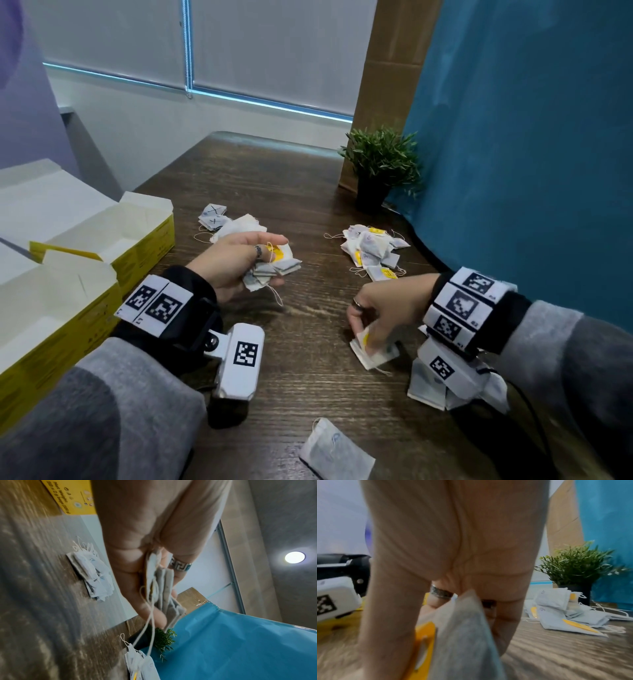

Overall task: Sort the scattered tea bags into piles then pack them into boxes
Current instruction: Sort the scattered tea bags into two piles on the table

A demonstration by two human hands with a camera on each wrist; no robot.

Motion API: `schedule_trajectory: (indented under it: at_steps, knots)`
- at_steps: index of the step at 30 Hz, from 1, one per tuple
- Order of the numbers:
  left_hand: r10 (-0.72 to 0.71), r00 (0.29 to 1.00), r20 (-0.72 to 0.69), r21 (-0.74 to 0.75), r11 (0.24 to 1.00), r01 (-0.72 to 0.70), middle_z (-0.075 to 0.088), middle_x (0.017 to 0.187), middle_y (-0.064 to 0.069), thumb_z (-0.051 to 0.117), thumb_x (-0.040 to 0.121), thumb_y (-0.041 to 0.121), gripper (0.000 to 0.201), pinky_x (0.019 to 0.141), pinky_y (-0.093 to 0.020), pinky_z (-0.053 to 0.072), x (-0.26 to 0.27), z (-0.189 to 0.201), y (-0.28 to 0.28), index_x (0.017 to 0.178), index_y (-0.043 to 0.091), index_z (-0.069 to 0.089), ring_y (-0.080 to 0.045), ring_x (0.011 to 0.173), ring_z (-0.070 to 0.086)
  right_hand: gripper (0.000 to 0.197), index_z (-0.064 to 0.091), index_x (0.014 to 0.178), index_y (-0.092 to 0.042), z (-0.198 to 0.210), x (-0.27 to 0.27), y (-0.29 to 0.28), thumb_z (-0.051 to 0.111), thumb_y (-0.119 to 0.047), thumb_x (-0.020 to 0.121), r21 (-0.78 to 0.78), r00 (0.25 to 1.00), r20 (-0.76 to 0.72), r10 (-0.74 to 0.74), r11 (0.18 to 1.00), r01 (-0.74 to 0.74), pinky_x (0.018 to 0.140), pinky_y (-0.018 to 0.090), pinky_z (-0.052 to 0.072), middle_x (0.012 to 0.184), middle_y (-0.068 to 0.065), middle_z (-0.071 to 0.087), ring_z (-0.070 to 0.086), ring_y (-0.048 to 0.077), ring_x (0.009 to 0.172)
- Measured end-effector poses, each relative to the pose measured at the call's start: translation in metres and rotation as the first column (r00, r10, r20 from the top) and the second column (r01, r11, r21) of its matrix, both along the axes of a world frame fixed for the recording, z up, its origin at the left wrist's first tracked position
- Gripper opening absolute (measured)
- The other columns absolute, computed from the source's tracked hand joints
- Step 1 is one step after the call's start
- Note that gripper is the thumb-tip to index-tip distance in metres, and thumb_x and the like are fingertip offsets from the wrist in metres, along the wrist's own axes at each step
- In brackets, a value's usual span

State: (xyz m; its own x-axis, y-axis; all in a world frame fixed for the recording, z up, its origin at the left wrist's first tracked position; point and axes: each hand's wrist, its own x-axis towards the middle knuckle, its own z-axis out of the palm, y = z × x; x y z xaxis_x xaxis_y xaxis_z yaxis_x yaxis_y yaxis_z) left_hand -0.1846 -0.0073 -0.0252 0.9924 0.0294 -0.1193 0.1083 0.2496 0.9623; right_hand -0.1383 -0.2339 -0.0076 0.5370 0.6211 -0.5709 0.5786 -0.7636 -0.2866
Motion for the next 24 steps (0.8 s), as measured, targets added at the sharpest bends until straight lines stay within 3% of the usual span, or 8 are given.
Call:
schedule_trajectory:
  at_steps: [3,6,8,11,15,18,21,24]
  knots:
    - [-0.006,1.000,-0.024,0.005,1.000,0.006,0.058,0.102,-0.013,0.045,0.092,-0.006,0.020,0.053,-0.033,0.059,0.001,-0.002,-0.001,0.094,0.002,0.063,-0.023,0.075,0.063,0.021,0.055,0.074,-0.022,0.014,0.002,0.007,0.073,-0.013,0.078,0.336,0.997,0.025,-0.075,0.940,0.062,0.056,0.013,0.042,0.070,-0.006,0.059,0.052,-0.001,0.058]
    - [-0.088,0.996,0.018,0.012,0.996,0.087,0.065,0.089,-0.015,0.058,0.089,0.014,0.015,0.057,-0.028,0.059,0.001,-0.001,-0.006,0.094,0.001,0.064,-0.019,0.070,0.066,0.021,0.054,0.072,-0.015,0.019,0.014,0.018,0.071,-0.005,0.077,0.720,0.952,-0.112,-0.286,0.637,0.276,0.053,0.015,0.045,0.067,0.000,0.058,0.054,0.003,0.054]
    - [-0.159,0.986,0.057,0.004,0.987,0.159,0.070,0.085,-0.014,0.056,0.089,0.013,0.017,0.063,-0.027,0.059,-0.001,0.001,-0.012,0.087,0.005,0.071,-0.018,0.070,0.069,0.021,0.054,0.072,-0.012,0.015,0.018,0.030,0.071,0.000,0.076,0.798,0.899,-0.291,-0.327,0.436,0.416,0.053,0.020,0.050,0.066,0.003,0.061,0.059,0.009,0.055]
    - [-0.187,0.979,0.082,0.000,0.982,0.188,0.070,0.084,-0.015,0.054,0.087,-0.002,0.018,0.064,-0.028,0.059,-0.002,0.001,-0.019,0.088,0.004,0.071,-0.018,0.068,0.069,0.022,0.053,0.072,-0.009,0.007,0.024,0.045,0.067,0.007,0.077,0.791,0.836,-0.474,-0.277,0.284,0.542,0.049,0.022,0.054,0.063,0.005,0.064,0.063,0.011,0.052]
    - [0.001,0.997,0.080,0.112,0.994,-0.010,0.063,0.089,-0.018,0.049,0.084,-0.015,0.027,0.053,-0.024,0.056,0.007,-0.001,-0.015,0.108,-0.003,0.056,-0.014,0.058,0.067,0.016,0.054,0.075,-0.009,0.005,0.038,0.049,0.065,0.002,0.080,0.750,0.765,-0.585,-0.268,0.180,0.637,0.047,0.023,0.052,0.064,0.006,0.065,0.064,0.012,0.050]
    - [0.071,0.996,0.052,0.191,0.978,-0.079,0.063,0.087,-0.014,0.049,0.084,-0.014,0.027,0.050,-0.019,0.054,0.018,0.003,-0.002,0.101,0.006,0.057,-0.010,0.052,0.065,0.014,0.057,0.078,-0.012,0.009,0.060,0.035,0.071,-0.011,0.078,0.729,0.725,-0.564,-0.396,0.174,0.662,0.036,0.015,0.041,0.058,0.001,0.061,0.055,0.007,0.040]
    - [0.119,0.993,0.022,0.327,0.937,-0.120,0.060,0.083,-0.009,0.045,0.087,-0.013,0.029,0.041,-0.014,0.049,0.036,0.011,0.016,0.103,0.008,0.056,-0.002,0.044,0.062,0.028,0.060,0.084,-0.012,0.008,0.091,0.008,0.080,-0.022,0.066,0.710,0.685,-0.499,-0.531,0.203,0.675,0.039,0.016,0.036,0.056,0.000,0.057,0.048,0.012,0.042]
    - [0.132,0.988,-0.083,0.395,0.915,-0.089,0.060,0.083,-0.014,0.044,0.088,-0.012,0.025,0.046,-0.020,0.052,0.059,0.012,0.034,0.101,0.005,0.056,-0.009,0.047,0.063,0.020,0.056,0.073,-0.015,0.001,0.111,-0.017,0.075,-0.013,0.075,0.711,0.610,-0.392,-0.689,0.193,0.676,0.038,0.014,0.035,0.065,0.006,0.054,0.044,0.008,0.041]
